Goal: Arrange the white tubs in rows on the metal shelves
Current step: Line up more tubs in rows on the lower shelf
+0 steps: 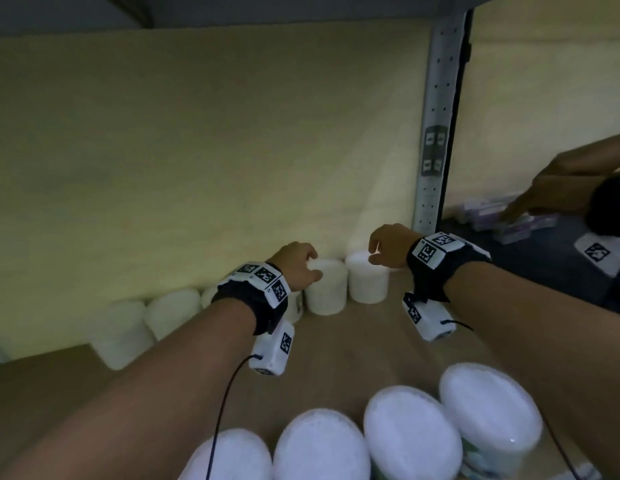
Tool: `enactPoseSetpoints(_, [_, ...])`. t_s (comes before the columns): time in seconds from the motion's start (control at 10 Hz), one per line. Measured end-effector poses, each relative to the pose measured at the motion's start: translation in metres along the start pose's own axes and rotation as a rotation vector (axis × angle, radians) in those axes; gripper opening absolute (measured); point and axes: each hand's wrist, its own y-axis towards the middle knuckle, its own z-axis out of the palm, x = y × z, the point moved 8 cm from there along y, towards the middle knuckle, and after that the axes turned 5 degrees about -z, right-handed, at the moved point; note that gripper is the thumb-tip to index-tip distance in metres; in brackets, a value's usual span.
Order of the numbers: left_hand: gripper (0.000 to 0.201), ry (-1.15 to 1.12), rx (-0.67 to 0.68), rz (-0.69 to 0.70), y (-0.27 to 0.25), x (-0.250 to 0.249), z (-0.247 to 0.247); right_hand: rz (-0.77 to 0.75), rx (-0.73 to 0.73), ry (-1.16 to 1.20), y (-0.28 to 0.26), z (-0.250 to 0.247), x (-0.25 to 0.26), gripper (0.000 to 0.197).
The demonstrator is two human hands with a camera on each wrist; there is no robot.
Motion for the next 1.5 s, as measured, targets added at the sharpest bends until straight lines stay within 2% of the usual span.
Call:
enactPoseSetpoints(0.2, [0.054,0.013,-0.059,-0.004,0.047,-0.006,0.019,0.032,0.064,-0.026,0.036,0.019,-0.019,0.055])
enactPoseSetpoints(0.3, [0.054,0.071,-0.030,-0.008,0.060,-0.007,0.033,0.050,0.122,-0.042,0.047,0.033,-0.023,0.062])
enactPoseSetpoints(0.8, [0.051,0.107,-0.053,-0.017,0.066,-0.002,0.045,0.017,0.105,-0.115,0.058,0.041,-0.021,0.057])
enactPoseSetpoints(1.0, [0.052,0.119,-0.044,-0.012,0.066,-0.003,0.047,-0.007,0.170,-0.097,0.058,0.043,-0.022,0.056])
enactPoseSetpoints(1.4, [0.050,0.128,-0.064,-0.001,0.067,-0.002,0.049,-0.093,0.138,0.005,0.055,0.042,-0.016,0.052])
enactPoseSetpoints(1.5, [0.049,0.127,-0.066,0.001,0.067,-0.001,0.050,-0.064,0.106,0.046,0.054,0.037,-0.016,0.048])
